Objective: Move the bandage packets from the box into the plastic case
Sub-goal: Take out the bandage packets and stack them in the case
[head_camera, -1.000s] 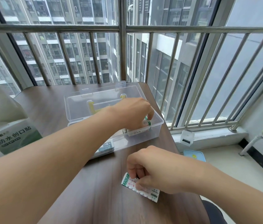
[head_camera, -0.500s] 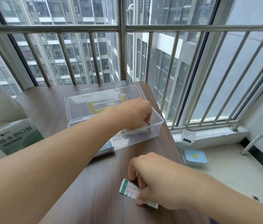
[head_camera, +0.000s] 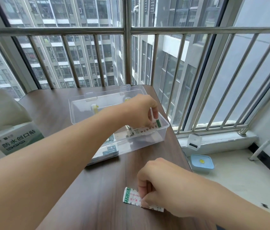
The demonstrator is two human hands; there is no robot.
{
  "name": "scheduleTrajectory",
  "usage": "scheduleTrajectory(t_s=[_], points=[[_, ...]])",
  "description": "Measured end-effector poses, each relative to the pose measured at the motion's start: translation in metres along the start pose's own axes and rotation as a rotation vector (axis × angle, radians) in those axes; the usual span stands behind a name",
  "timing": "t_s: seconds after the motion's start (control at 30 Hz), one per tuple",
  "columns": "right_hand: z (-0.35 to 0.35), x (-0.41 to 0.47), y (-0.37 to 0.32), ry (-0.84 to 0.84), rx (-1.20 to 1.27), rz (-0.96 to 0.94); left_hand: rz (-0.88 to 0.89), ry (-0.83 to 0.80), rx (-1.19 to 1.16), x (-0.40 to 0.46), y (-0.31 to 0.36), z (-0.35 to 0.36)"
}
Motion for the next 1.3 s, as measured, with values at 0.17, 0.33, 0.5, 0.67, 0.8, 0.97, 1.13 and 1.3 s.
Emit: scheduleTrajectory(t_s=[0.17, 0.33, 0.5, 0.67, 0.8, 0.97, 1.13, 1.3], points=[[-0.002, 0.001, -0.001, 0.035, -0.007, -0.009, -0.116, -0.108, -0.198, -0.001, -0.005, 0.006], [-0.003, 0.001, -0.002, 0.044, 0.008, 0.005, -0.148, -0.189, -0.172, 0.001, -0.009, 0.022], [-0.002, -0.003, -0.002, 0.01, -0.02, 0.063, -0.117, -0.174, -0.065, 0.002, -0.005, 0.023], [0.0, -0.002, -0.002, -0.011, -0.037, 0.078, -0.085, -0.136, -0.087, -0.003, 0.002, 0.012], [0.005, -0.002, -0.007, -0.03, -0.063, 0.047, -0.071, -0.127, -0.123, -0.009, 0.001, 0.011], [-0.071, -0.013, 0.01, -0.051, 0.229, -0.095, -0.046, 0.04, -0.254, -0.029, 0.001, -0.012], [-0.167, 0.041, 0.041, 0.177, 0.019, -0.037, -0.184, 0.293, -0.354, -0.063, -0.02, -0.041], [-0.127, 0.114, 0.039, -0.125, -0.233, -0.025, -0.062, 0.482, -0.065, -0.095, -0.022, -0.033]])
Point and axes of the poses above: each hand's wrist, its own x-axis towards the middle knuckle, its own z-axis out of the palm, y = z × x, the point moved 5 cm from there along x, towards the middle knuckle, and after that the axes turned 4 degrees about -x, right-handed, at the moved point
